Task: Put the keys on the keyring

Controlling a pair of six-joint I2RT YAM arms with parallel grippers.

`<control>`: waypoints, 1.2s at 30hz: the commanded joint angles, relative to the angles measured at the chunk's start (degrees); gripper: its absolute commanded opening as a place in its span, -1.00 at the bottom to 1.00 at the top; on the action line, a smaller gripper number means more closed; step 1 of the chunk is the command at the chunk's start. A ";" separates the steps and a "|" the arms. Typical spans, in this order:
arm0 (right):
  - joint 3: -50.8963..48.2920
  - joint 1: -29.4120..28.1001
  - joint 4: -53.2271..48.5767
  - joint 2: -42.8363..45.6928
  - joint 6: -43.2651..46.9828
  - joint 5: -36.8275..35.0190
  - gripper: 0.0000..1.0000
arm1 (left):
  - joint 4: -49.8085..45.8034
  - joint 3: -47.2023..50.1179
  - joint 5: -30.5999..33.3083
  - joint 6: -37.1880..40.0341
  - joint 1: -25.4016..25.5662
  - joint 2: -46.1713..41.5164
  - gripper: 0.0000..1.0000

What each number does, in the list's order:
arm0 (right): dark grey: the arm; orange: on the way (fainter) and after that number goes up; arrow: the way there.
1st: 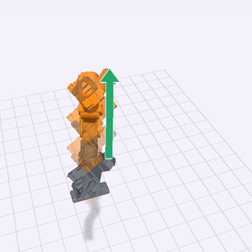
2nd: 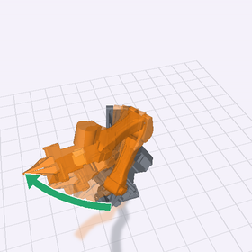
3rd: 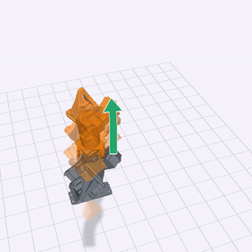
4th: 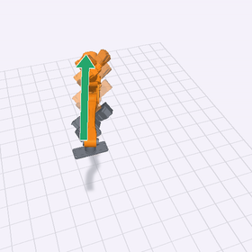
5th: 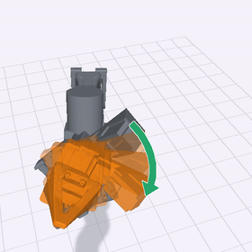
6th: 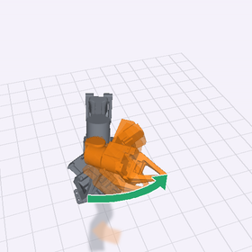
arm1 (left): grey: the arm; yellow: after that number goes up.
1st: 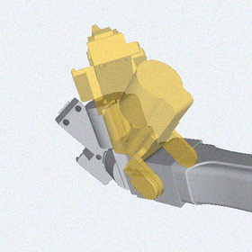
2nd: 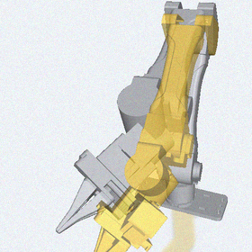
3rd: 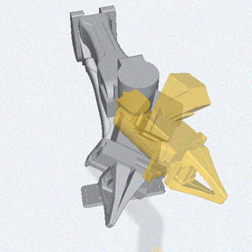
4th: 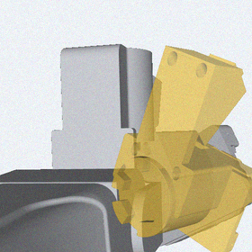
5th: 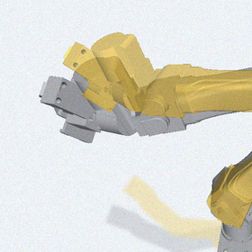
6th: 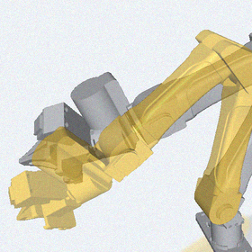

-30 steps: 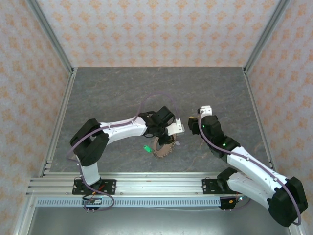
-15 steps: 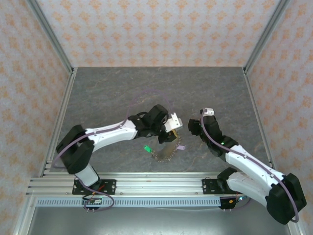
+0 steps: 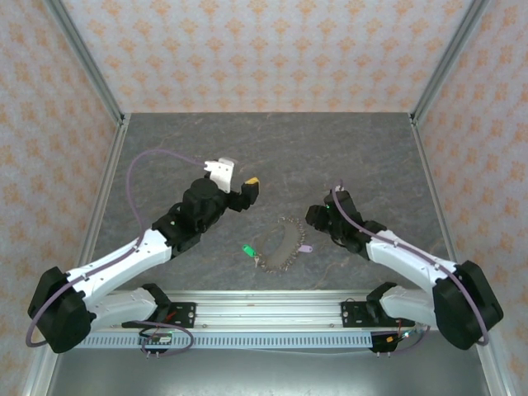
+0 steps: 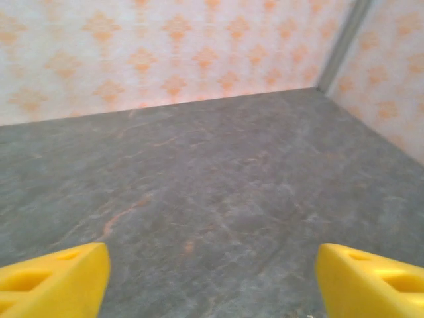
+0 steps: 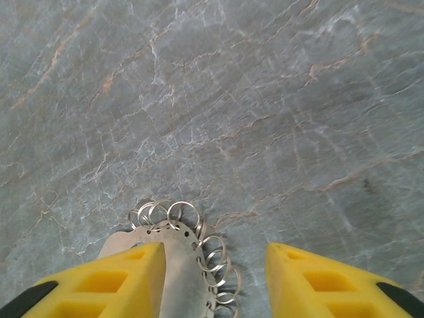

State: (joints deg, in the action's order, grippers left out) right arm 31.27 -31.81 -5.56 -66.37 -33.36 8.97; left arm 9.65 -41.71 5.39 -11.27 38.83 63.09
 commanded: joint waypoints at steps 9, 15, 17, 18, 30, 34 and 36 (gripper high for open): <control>2.79 0.42 -1.31 -8.29 -10.37 4.28 -0.02 | -17.29 -3.53 1.46 -24.33 -2.88 7.04 1.00; 3.32 0.60 -2.48 -11.39 -10.49 7.33 -0.02 | -17.58 -5.15 -7.45 -26.27 -2.88 14.57 1.00; 3.83 0.61 -3.26 -12.60 -10.43 8.15 -0.07 | -18.65 -6.51 -10.14 -26.94 -2.88 17.63 0.93; 3.89 0.59 -3.50 -12.95 -10.60 8.41 -0.08 | -18.60 -6.85 -11.25 -27.38 -2.89 18.89 0.89; 2.95 0.60 -2.09 -16.69 -12.57 13.35 -0.18 | -18.99 -9.92 -18.07 -29.61 -2.88 28.47 0.64; 2.58 0.61 -1.58 -17.31 -12.43 14.77 -0.25 | -17.29 -10.14 -21.66 -29.87 -2.66 31.14 0.53; 2.06 0.60 -0.16 -17.37 -12.64 15.56 -0.29 | -16.92 -10.53 -23.35 -29.62 -2.34 32.47 0.43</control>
State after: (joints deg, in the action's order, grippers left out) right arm 34.26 -30.85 -7.03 -82.06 -45.06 21.06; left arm -7.09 -50.85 -14.24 -40.64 36.01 94.08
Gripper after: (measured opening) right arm 0.363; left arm 0.740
